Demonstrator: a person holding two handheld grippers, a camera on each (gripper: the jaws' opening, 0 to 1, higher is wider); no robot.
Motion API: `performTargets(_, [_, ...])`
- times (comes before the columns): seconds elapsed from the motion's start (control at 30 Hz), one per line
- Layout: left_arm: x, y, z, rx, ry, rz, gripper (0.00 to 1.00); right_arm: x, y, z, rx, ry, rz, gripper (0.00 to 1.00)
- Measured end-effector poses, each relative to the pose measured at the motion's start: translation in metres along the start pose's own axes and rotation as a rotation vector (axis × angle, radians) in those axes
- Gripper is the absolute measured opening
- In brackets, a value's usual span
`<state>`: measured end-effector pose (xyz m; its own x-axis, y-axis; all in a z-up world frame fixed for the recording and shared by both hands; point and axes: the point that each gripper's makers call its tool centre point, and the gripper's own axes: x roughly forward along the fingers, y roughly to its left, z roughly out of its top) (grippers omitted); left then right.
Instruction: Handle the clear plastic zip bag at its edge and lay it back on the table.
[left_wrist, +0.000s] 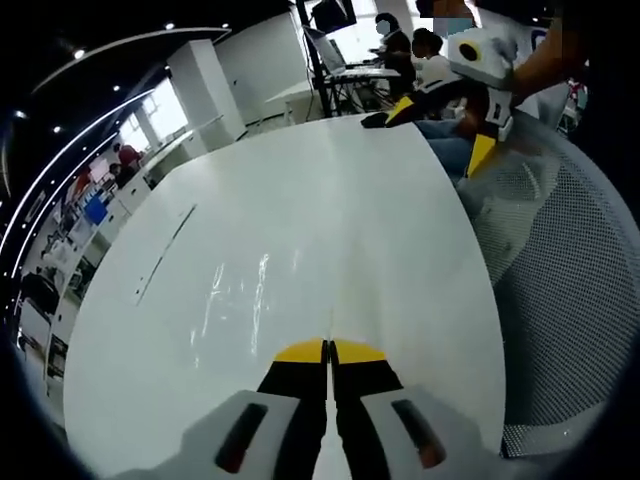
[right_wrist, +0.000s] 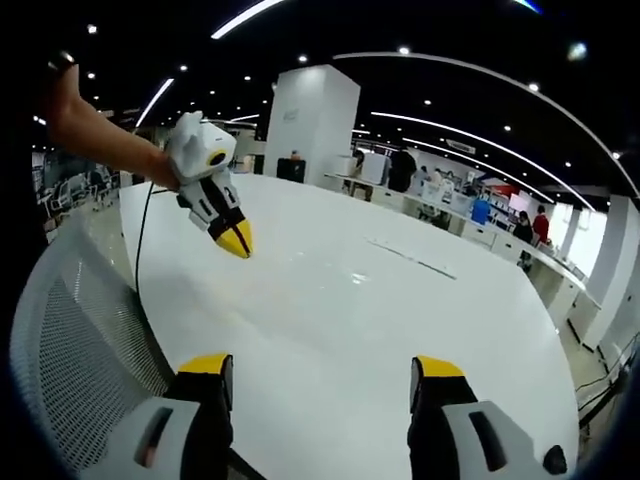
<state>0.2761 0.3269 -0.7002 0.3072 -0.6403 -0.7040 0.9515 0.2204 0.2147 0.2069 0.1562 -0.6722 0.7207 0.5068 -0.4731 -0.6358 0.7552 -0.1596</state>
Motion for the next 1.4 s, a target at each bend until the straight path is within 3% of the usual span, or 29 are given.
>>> performTargets(0.57, [-0.008, -0.016, 0.013, 0.041, -0.034, -0.019, 0.00, 0.018, 0.021, 0.035, -0.081, -0.024, 0.111, 0.63])
performTargets(1.4, [-0.008, -0.029, 0.029, 0.082, -0.083, -0.053, 0.00, 0.050, 0.050, 0.048, -0.155, -0.002, 0.255, 0.53])
